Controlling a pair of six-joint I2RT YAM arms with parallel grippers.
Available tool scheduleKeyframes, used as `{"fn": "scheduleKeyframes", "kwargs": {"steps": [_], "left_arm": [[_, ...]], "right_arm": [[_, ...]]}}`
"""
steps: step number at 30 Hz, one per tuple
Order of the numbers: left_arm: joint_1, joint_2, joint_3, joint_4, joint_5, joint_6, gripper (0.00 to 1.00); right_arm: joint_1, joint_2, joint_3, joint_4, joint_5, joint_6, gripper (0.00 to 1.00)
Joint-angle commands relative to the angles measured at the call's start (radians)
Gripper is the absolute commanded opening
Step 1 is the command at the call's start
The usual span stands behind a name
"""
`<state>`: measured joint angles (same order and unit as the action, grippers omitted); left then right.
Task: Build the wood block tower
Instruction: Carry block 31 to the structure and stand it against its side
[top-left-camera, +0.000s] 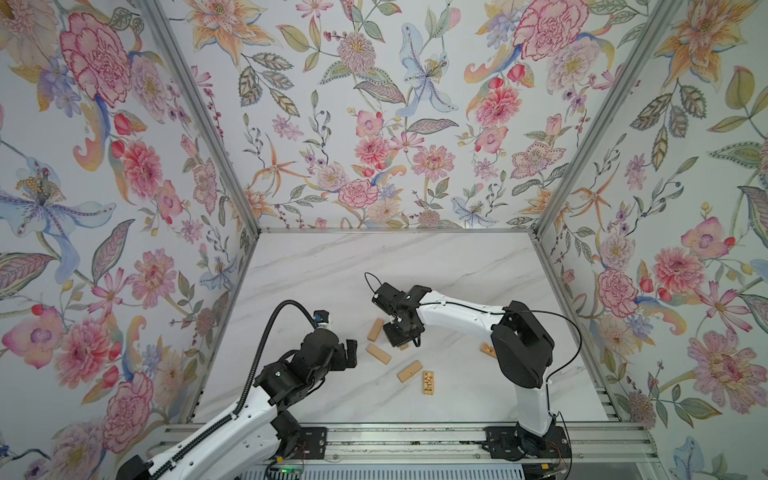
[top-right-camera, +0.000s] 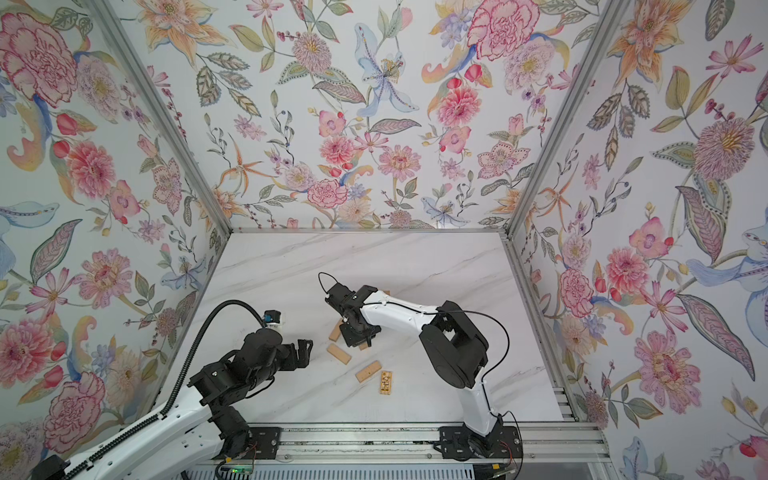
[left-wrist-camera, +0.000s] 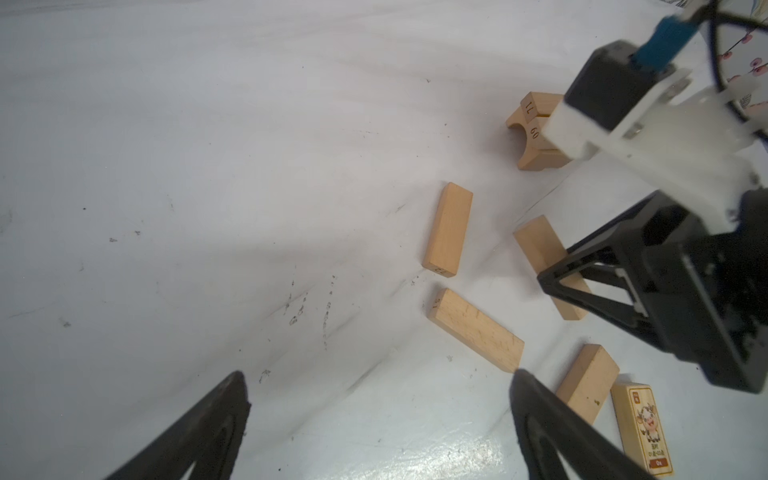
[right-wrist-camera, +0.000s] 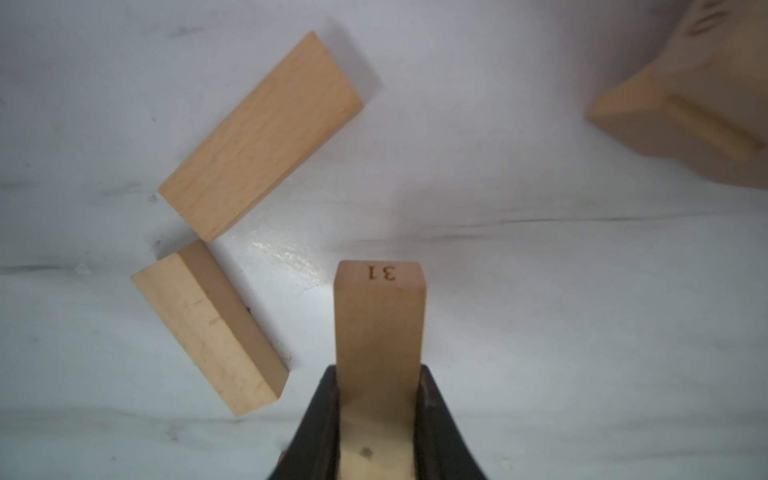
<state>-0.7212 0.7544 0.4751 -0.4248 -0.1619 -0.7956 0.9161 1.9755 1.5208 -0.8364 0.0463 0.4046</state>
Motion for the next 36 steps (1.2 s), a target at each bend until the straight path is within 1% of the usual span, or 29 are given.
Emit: {"fn": "scheduleKeyframes", "kwargs": {"steps": [1, 6, 10, 16, 21, 28, 36], "left_arm": [[0.001, 0.037, 0.061, 0.044, -0.015, 0.053, 0.99], [0.034, 0.128, 0.127, 0.075, 0.015, 0.114, 0.99], [0.09, 0.198, 0.178, 0.099, 0.063, 0.168, 0.99], [0.176, 0.287, 0.244, 0.129, 0.133, 0.233, 0.99], [0.214, 0.34, 0.283, 0.133, 0.161, 0.277, 0.99], [0.243, 0.359, 0.285, 0.149, 0.19, 0.292, 0.99], [0.254, 0.363, 0.281, 0.149, 0.2, 0.299, 0.99]], "right_arm": [[-0.049, -0.058, 0.044, -0.05, 0.025, 0.042, 0.21], [-0.125, -0.049, 0.111, -0.069, 0.019, 0.084, 0.22], [-0.171, -0.002, 0.182, -0.087, 0.029, 0.123, 0.22], [-0.198, 0.093, 0.301, -0.13, 0.049, 0.158, 0.23], [-0.21, 0.157, 0.372, -0.156, 0.058, 0.171, 0.23], [-0.228, 0.193, 0.375, -0.157, 0.052, 0.178, 0.24], [-0.235, 0.206, 0.38, -0.156, 0.053, 0.183, 0.25]]}}
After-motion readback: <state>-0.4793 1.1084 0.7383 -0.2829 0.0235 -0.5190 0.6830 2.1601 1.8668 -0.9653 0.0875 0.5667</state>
